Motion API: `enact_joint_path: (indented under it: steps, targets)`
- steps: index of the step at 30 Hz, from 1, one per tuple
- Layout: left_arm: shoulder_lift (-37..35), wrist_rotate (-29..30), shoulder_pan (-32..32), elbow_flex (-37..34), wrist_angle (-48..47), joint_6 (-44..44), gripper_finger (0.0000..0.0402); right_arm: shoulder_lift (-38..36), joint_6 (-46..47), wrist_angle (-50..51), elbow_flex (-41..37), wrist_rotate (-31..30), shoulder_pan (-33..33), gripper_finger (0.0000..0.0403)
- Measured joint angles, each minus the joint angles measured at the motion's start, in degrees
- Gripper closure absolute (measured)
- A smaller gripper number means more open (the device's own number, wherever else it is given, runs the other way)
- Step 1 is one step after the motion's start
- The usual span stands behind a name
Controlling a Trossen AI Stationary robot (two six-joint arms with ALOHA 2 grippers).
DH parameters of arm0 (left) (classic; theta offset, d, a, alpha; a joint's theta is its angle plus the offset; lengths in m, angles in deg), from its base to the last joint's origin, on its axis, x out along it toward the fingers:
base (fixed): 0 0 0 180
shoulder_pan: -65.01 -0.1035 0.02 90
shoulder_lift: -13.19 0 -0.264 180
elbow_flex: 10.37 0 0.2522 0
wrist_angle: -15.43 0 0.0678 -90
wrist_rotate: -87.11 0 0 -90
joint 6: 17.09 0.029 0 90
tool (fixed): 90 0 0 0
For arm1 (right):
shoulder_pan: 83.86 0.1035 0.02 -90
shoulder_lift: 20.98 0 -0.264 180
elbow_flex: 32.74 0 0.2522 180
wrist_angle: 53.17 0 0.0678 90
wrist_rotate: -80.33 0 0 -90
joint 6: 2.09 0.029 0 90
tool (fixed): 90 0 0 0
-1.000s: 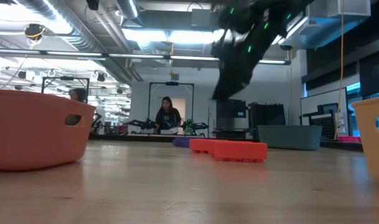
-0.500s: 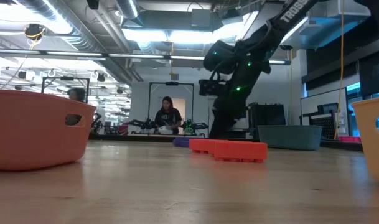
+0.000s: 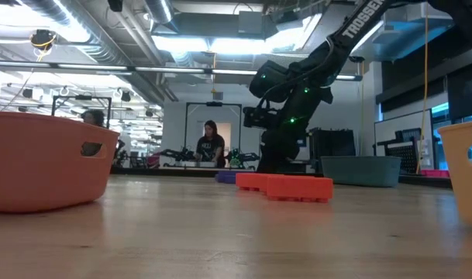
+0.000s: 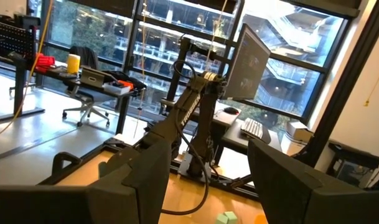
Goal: Sort & place blocks by color
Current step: Put the bottom violet block into the gray bin
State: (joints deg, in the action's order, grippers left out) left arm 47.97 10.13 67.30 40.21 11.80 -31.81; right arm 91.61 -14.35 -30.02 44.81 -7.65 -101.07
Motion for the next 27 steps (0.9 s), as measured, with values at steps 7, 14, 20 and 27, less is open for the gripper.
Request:
enact_joint_path:
  steps: [7,14,20,27]
  targets:
    - [0.0,0.0,0.0,0.0,0.1,-0.1,0.0196,0.0,1.5,1.3,0.0,0.4,0.1,0.0276]
    - [0.0,0.0,0.0,0.0,0.1,-0.1,0.0196,0.0,3.4,1.9,0.1,1.8,0.3,0.0298]
    - [0.0,0.0,0.0,0.0,0.1,-0.1,0.0196,-3.9,6.0,8.1,1.1,2.1,0.2,0.0298]
    - [0.0,-0.6,0.0,0.0,0.1,-0.2,0.0196,-17.9,7.5,20.6,1.4,2.2,1.2,0.0298]
